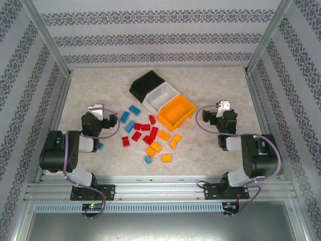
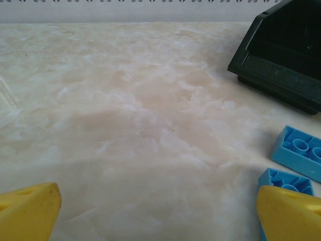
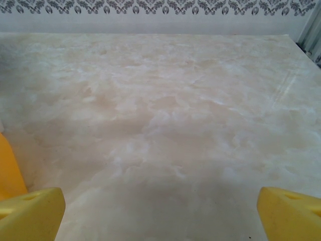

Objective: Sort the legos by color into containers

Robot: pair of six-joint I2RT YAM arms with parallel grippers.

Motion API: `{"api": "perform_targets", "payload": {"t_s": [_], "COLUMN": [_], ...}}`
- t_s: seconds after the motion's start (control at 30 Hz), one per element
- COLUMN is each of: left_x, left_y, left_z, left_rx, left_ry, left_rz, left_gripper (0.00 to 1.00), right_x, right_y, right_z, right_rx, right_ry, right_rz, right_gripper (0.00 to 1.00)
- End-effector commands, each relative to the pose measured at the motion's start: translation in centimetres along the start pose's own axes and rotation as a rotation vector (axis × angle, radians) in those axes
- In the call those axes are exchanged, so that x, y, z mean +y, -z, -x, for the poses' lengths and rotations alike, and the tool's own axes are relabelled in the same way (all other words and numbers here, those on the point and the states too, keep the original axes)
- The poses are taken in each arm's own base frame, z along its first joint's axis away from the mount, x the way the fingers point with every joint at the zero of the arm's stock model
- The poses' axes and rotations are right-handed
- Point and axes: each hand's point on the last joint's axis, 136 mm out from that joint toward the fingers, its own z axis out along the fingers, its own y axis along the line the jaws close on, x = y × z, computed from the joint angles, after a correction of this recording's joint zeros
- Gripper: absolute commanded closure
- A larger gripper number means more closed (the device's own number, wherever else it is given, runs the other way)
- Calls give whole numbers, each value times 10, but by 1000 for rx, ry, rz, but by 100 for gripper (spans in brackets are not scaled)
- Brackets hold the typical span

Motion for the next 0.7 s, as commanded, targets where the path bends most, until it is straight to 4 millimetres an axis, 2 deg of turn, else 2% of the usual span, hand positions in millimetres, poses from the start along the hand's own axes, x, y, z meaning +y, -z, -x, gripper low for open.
{"api": "perform_targets", "payload": {"t_s": [0.0,0.13,0.23,0.3,0.37,0.43,0.53,0.67], "left_x": [0,9,17,42,61,53,26,20], "left_y": [-1,8,14,22,32,32,20,19], "left_z": [7,22,41,55,60,64,62,50], "left_rx": [-11,-18,18,55,142,256,398,540], "left_ry": [15,36,56,189,271,277,304,455], "left_rz": [14,70,120,278,404,370,216,239], "left_gripper": [0,0,0,0,0,0,0,0], "right_x": [-7,-13,-21,-39,-44,-39,-25,14], "right_y": [-1,2,4,10,12,9,5,9], "right_z": [16,29,49,63,76,79,83,86], "right_rx": [-24,28,79,126,213,314,426,521], "right_ry": [-21,-23,-49,-197,-309,-425,-537,-528], "right_rz": [-42,-100,-151,-262,-286,-236,-162,-55], "right_gripper": [2,2,2,2,2,2,2,2]}}
